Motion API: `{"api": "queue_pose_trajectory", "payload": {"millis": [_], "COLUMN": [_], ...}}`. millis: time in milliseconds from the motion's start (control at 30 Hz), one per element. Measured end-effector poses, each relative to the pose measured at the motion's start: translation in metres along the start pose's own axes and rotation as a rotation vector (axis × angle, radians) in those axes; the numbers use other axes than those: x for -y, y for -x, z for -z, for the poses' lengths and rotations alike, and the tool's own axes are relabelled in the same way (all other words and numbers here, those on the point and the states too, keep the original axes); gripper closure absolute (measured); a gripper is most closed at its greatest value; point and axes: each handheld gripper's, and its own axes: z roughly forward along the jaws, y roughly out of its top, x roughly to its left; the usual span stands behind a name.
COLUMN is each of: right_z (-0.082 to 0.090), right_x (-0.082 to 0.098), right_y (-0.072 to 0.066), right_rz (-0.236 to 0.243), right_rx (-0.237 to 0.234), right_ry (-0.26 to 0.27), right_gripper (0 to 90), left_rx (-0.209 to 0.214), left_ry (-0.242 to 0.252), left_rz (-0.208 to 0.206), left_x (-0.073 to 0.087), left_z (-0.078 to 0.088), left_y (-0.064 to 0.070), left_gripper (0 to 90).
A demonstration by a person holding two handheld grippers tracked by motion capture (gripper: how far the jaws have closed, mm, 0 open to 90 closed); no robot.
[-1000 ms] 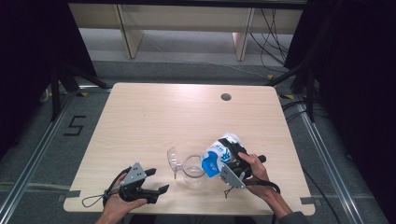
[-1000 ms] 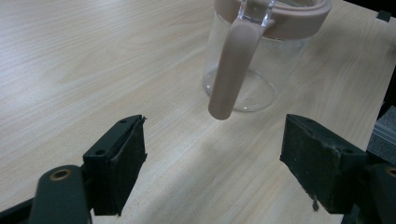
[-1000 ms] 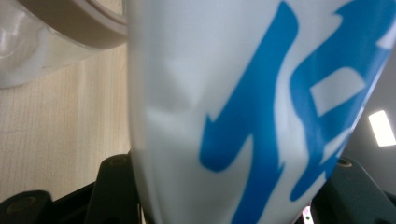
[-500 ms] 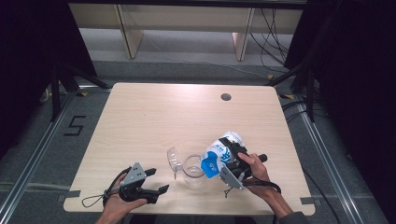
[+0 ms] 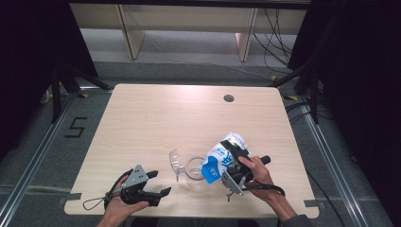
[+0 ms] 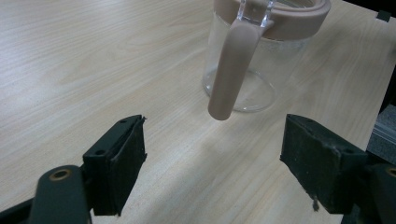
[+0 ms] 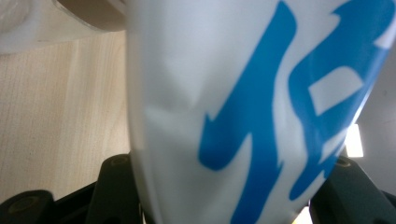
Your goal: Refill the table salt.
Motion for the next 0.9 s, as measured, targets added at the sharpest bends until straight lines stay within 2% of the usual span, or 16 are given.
{"api": "queue_pose_trajectory", "payload": {"millis": [167, 200, 233, 400, 433, 500, 533, 600, 633, 667, 700, 733, 767, 833, 867, 900], "right_z": [0.0004, -0.0002, 0.0005, 0.0009, 0.0010, 0.0010, 0.0015, 0.0010, 0.0005, 0.0021, 0.0016, 0.0021, 0.0013, 0.0022, 0.0013, 0.0028], "right_x": [-0.0004, -0.0008, -0.0005, -0.0005, -0.0012, -0.0014, -0.0007, -0.0013, -0.0026, -0.0032, -0.0018, -0.0018, -0.0022, -0.0023, -0.0034, -0.0043], "right_y": [0.0015, 0.0041, 0.0017, 0.0026, 0.0050, 0.0045, 0.0010, 0.0019, 0.0055, 0.0048, 0.0003, -0.0009, 0.0007, -0.0011, 0.0024, 0.0029], "right_rz": [0.026, 0.060, 0.028, 0.046, 0.090, 0.087, 0.041, 0.064, 0.126, 0.117, 0.060, 0.053, 0.083, 0.073, 0.128, 0.134], "right_rx": [0.000, 0.008, 0.002, 0.007, 0.013, 0.015, 0.009, 0.006, 0.012, 0.010, 0.000, 0.000, 0.007, 0.002, 0.013, 0.014], "right_ry": [-0.003, 0.010, -0.002, -0.001, 0.004, 0.006, -0.004, 0.006, 0.023, 0.008, 0.002, -0.003, 0.010, -0.002, 0.016, 0.009], "right_gripper": [47.3, 47.3, 47.3, 47.4, 47.4, 47.4, 47.4, 47.4, 47.6, 47.6, 47.6, 47.6, 47.6, 47.6, 47.6, 47.6], "left_rx": [-0.005, -0.007, -0.007, -0.003, 0.000, -0.004, -0.003, -0.003, -0.004, -0.005, -0.010, -0.011, -0.013, -0.012, -0.011, -0.011], "left_ry": [-0.001, 0.001, 0.002, 0.006, 0.002, 0.004, 0.004, 0.005, 0.005, 0.005, 0.007, 0.007, 0.007, 0.007, 0.007, 0.001], "left_rz": [0.008, 0.025, 0.025, 0.001, 0.001, 0.008, 0.019, 0.006, 0.006, 0.004, 0.003, 0.006, 0.009, 0.006, 0.007, -0.001], "left_x": [0.0002, 0.0006, 0.0006, 0.0003, 0.0001, 0.0003, 0.0006, 0.0003, 0.0003, 0.0003, 0.0003, 0.0003, 0.0004, 0.0003, 0.0003, -0.0001], "left_z": [0.0002, -0.0001, -0.0002, -0.0005, -0.0003, -0.0002, -0.0004, -0.0002, -0.0002, -0.0002, -0.0002, -0.0001, 0.0000, 0.0000, 0.0000, 0.0004], "left_y": [0.0006, 0.0014, 0.0014, 0.0003, 0.0001, 0.0005, 0.0010, 0.0004, 0.0006, 0.0005, 0.0008, 0.0010, 0.0012, 0.0010, 0.0011, 0.0007], "left_gripper": [21.2, 21.2, 21.2, 21.2, 21.2, 21.2, 21.2, 21.2, 21.2, 21.2, 21.2, 21.2, 21.2, 21.2, 21.2, 21.2]}}
